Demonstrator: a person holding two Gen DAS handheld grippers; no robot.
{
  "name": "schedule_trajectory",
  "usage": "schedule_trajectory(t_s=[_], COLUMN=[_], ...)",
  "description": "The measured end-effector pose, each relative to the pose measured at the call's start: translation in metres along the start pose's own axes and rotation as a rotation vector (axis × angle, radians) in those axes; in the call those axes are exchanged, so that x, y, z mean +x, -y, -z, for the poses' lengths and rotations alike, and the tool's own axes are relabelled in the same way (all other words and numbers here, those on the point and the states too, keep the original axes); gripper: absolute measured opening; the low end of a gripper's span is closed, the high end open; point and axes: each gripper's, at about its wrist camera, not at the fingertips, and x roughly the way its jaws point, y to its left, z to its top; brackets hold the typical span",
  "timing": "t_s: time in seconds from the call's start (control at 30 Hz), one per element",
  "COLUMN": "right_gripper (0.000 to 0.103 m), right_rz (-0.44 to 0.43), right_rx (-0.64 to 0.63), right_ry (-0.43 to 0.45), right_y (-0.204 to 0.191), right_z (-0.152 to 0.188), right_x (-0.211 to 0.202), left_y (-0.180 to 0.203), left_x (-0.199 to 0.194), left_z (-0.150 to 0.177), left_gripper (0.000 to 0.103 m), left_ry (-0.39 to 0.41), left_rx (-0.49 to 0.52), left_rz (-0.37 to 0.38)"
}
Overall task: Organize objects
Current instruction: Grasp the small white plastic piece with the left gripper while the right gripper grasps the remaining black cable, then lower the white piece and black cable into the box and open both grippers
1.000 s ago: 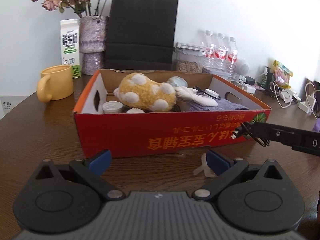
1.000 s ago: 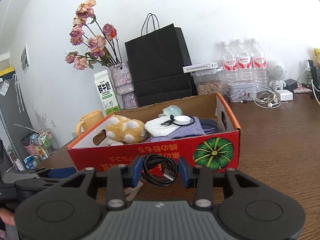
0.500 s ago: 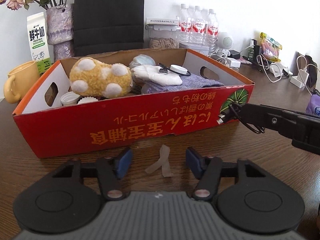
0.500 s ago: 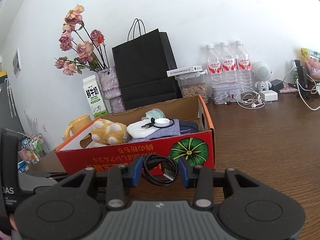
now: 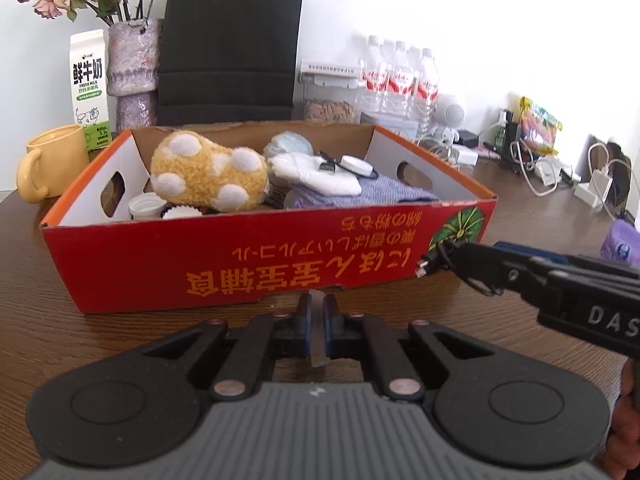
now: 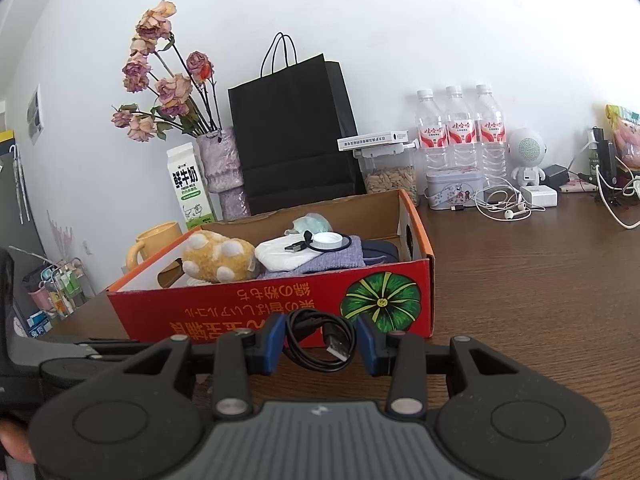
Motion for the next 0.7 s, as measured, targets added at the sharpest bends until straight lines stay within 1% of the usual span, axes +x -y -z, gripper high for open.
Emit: schedule_trajectory(t_s=[0.2, 0.4, 0.57, 0.7], right_gripper=[0.037, 0.037, 0.037, 0.037], right_rz=[0.0, -0.016, -0.026, -0.023], right_rx=[-0.016, -0.039, -0.076, -0.106], right_ry=[0.044, 0.102, 0.141, 0.158], right_y=[-0.004, -0.016, -0.029, -0.037], right_z=[-0.002, -0.017, -0.041, -0.059], right_x=[-0.007, -0.015, -0.009, 0.004], left_y=[-0.001, -0.007, -0.018, -0.027], left_x=[-0.027, -0.053, -0.059, -0.055], left_z=[-0.007, -0.027, -0.051, -0.068], left_gripper=[0.004, 0.004, 0.004, 0.004], left_ry=[0.094, 0.199, 0.264, 0.298], left_rx=[-0.008, 0.002, 0.006, 0.003], left_rz=[0.027, 0.044, 0.03, 0.012])
